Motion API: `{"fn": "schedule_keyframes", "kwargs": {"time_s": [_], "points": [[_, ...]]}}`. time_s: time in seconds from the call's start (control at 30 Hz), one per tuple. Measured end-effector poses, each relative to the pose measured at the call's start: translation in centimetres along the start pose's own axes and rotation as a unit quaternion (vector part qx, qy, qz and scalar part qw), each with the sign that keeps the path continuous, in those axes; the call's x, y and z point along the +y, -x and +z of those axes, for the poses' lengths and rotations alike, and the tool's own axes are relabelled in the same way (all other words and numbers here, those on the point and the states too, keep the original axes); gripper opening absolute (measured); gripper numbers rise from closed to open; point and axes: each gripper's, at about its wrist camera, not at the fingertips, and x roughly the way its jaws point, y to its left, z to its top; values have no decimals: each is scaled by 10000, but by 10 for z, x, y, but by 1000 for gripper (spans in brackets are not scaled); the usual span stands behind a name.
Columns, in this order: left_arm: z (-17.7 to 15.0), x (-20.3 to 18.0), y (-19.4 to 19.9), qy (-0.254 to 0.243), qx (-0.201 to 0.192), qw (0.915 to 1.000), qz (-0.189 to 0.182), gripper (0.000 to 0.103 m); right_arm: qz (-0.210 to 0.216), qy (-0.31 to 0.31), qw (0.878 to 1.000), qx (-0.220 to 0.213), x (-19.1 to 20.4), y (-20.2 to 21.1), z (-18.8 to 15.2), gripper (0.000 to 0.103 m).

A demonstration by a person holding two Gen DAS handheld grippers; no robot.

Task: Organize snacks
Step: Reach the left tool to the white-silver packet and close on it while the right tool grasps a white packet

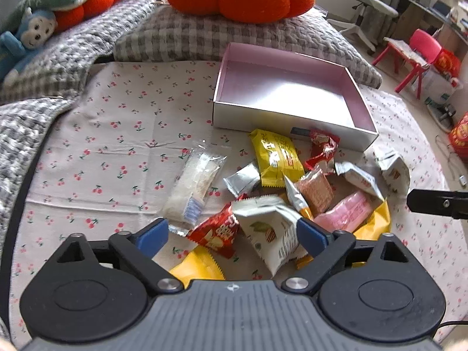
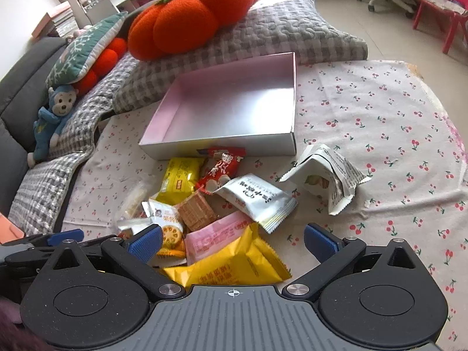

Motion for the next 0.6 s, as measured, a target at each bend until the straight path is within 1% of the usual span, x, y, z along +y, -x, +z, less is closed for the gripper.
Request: {"fn": "schedule_keyframes", "kwargs": {"time_s": [0.07,0.13,0.2,0.23,0.33,0.4,0.47,0.6], "points": [[1,3,-3,15,-50,9999,-128,85,54,-96,9999,-24,-4,-5,0,102],[0,7,-6,90,-75,9993,-357,79,153,-276,9995,-28,-11,-12,-1,101],[1,11,-10,184,-23,9982,-564,72,143,-432,9989,83,-17,-20,0,97],[3,12,-11,205,-13,9977,-639,70,116,-470,9987,130,-18,-24,2,97],[6,14,-15,176,-15,9970,-750,65,18,-495,9987,127,-18,-30,6,95],[7,16,-18,223,54,9964,-816,56,-26,-528,9985,120,-18,-34,8,95],[9,19,-21,312,146,9951,-930,52,-76,-568,9983,133,-18,-39,11,93],[10,21,-22,444,284,9927,-1085,49,-208,-608,9978,171,-18,-49,16,89]]}}
